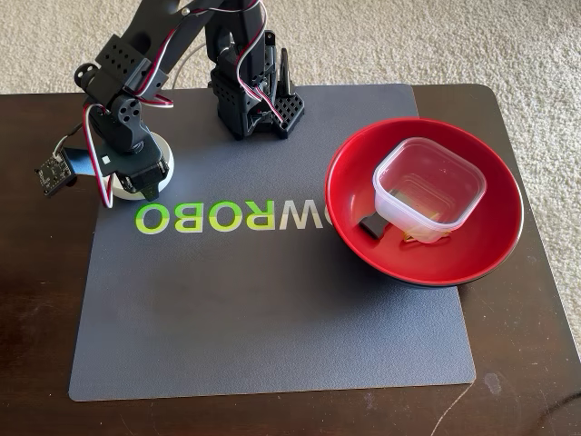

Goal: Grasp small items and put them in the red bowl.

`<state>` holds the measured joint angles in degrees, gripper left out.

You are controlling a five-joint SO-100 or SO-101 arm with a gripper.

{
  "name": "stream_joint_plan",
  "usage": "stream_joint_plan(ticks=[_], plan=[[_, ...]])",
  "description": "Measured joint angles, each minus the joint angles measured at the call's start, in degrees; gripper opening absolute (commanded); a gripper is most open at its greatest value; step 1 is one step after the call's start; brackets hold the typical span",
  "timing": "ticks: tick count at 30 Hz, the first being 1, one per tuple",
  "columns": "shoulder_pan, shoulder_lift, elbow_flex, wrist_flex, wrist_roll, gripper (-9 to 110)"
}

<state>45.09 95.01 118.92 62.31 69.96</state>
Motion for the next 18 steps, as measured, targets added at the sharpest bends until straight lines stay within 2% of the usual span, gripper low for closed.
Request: stream_joint_plan(ticks=[8, 18], plan=[[-3.5, 2.8, -0.2, 2.5, -4.4, 0], [-16.4, 3.7, -19.2, 23.6, -17.0, 0]])
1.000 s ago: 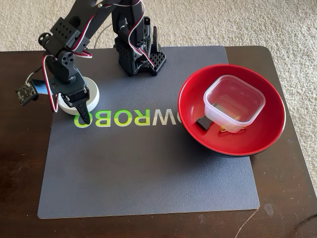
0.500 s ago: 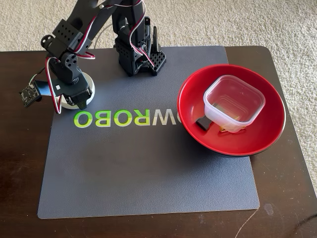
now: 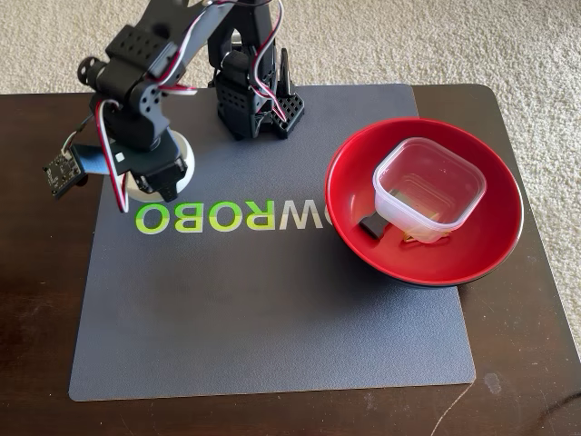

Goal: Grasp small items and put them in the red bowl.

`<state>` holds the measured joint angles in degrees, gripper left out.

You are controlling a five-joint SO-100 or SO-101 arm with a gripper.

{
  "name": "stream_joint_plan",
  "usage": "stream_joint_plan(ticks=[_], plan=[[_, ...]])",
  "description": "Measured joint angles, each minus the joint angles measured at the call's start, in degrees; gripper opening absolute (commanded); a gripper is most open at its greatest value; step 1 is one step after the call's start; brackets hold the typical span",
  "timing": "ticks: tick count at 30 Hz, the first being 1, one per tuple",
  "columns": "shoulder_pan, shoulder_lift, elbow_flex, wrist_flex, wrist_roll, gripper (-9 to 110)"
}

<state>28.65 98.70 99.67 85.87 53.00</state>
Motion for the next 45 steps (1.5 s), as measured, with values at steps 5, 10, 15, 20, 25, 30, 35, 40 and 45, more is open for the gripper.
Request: stream_joint_plan(ticks=[5, 10, 15, 20, 25, 30, 35, 40, 45], plan=[[-8.3, 0.1, -4.8, 5.4, -6.7, 0], [-20.7, -0.2, -10.3, 8.5, -16.3, 0], [-34.5, -4.9, -24.7, 11.4, -24.0, 0], [-46.6, -6.9, -32.3, 12.3, -26.4, 0], [-56.5, -12.9, -40.5, 12.3, -27.7, 0], [-65.2, -21.4, -51.7, 12.3, -28.4, 0], [-74.9, -32.5, -63.7, 12.3, -29.0, 0], [-84.0, -45.0, -75.5, 12.4, -29.3, 0], [-88.6, -49.2, -78.0, 12.4, -31.5, 1]])
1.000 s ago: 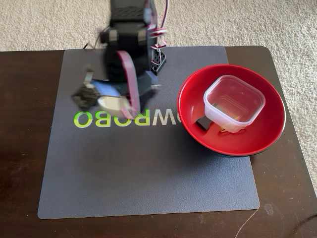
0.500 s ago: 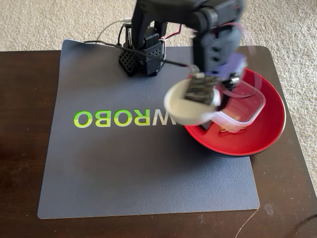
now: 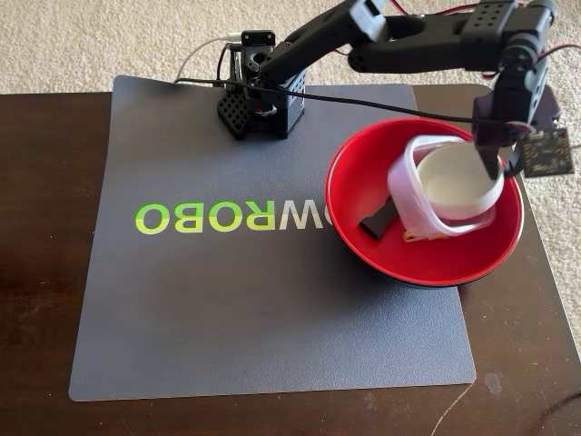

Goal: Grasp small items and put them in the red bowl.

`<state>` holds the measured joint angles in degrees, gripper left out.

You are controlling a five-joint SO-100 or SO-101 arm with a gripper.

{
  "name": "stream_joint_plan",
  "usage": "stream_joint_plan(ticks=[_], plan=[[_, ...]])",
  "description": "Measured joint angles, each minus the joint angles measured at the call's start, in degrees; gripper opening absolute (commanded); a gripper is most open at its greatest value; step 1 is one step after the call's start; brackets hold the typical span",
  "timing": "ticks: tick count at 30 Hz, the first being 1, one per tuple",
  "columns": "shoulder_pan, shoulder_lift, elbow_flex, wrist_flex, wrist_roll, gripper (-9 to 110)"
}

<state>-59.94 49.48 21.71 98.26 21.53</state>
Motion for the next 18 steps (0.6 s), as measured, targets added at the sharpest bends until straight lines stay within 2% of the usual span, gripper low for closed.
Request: stream_joint_plan(ticks=[8, 11, 18], plan=[[2.7, 1.1, 3.0, 0.0, -3.3, 37], [4.9, 4.2, 5.7, 0.0, -4.0, 43], [10.6, 19.9, 9.1, 0.0, -10.3, 43]])
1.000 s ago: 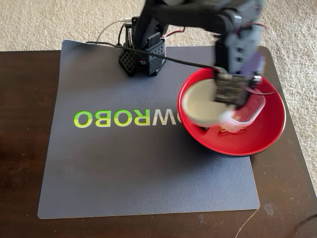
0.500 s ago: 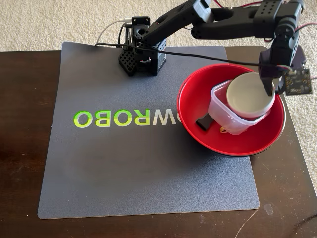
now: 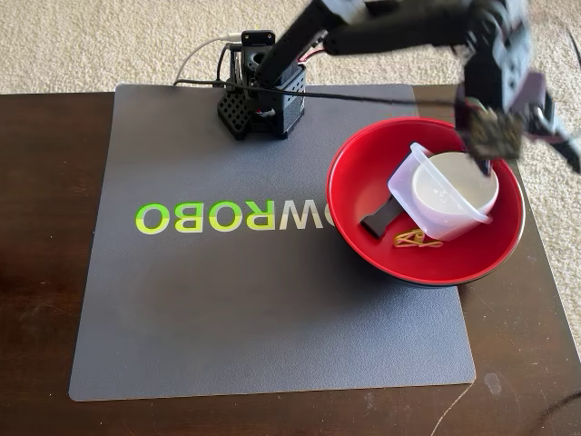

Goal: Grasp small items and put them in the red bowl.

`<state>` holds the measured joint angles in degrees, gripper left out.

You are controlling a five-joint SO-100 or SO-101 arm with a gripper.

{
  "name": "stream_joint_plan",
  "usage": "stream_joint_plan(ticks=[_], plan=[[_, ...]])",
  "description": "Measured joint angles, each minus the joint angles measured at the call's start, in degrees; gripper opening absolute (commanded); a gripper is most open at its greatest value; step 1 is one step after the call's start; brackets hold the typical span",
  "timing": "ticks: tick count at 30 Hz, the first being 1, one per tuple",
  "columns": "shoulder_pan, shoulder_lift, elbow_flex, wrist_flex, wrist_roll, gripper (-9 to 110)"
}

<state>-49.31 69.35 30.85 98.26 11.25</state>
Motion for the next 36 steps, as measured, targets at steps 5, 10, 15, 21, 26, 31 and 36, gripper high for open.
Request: stream_joint_plan(ticks=[5, 10, 15, 21, 26, 31, 36], plan=[[12.8, 15.9, 11.9, 0.0, -4.8, 40], [38.1, 27.4, 32.4, -1.3, -2.6, 34], [55.5, 35.0, 59.4, -13.2, 4.0, 29], [55.8, 58.8, 87.8, -25.0, 4.6, 8], [52.4, 75.7, 101.0, -27.9, 3.3, 1], [45.1, 80.5, 106.0, -31.4, 0.4, 2], [45.7, 81.3, 114.6, -37.2, -0.1, 5]])
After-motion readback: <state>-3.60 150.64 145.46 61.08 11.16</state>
